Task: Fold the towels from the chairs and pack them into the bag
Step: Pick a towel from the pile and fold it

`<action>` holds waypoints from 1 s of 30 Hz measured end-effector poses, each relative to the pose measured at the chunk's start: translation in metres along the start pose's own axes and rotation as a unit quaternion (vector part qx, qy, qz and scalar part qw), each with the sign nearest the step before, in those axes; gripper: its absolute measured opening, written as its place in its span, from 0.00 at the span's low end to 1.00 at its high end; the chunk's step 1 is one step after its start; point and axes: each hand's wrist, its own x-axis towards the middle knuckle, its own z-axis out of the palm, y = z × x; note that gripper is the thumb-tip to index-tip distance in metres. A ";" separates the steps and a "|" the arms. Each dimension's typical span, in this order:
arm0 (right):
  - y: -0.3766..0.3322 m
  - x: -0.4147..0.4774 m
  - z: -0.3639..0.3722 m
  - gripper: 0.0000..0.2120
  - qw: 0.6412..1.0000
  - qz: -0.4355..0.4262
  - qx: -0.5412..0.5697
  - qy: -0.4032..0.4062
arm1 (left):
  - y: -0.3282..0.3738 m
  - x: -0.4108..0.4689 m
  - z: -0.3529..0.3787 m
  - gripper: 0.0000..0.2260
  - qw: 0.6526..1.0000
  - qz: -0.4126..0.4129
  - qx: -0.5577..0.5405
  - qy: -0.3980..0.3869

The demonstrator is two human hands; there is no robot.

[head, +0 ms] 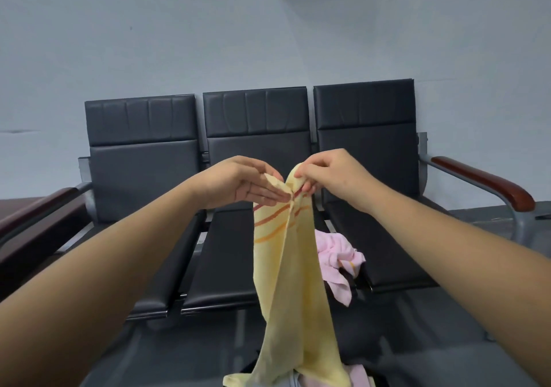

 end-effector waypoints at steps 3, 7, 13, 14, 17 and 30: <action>-0.001 -0.007 0.009 0.11 0.997 -0.030 -0.060 -0.031 | -0.002 0.001 0.006 0.08 0.994 -0.008 0.103 0.021; 0.003 -0.011 0.024 0.11 0.990 -0.041 -0.134 -0.010 | -0.004 0.006 0.012 0.10 0.978 0.002 0.200 0.062; 0.006 -0.008 0.022 0.08 0.995 -0.033 -0.091 0.037 | 0.000 0.010 0.010 0.10 0.949 0.010 0.297 0.106; 0.006 -0.008 0.019 0.09 0.997 -0.014 -0.058 0.042 | 0.000 0.010 0.007 0.10 0.941 0.003 0.322 0.104; 0.007 -0.008 0.007 0.08 0.992 0.034 0.082 0.093 | -0.005 0.005 -0.006 0.09 0.915 -0.065 0.392 0.069; 0.023 -0.009 -0.023 0.09 0.981 0.086 0.045 0.170 | -0.011 0.002 -0.011 0.06 0.893 0.133 0.365 0.229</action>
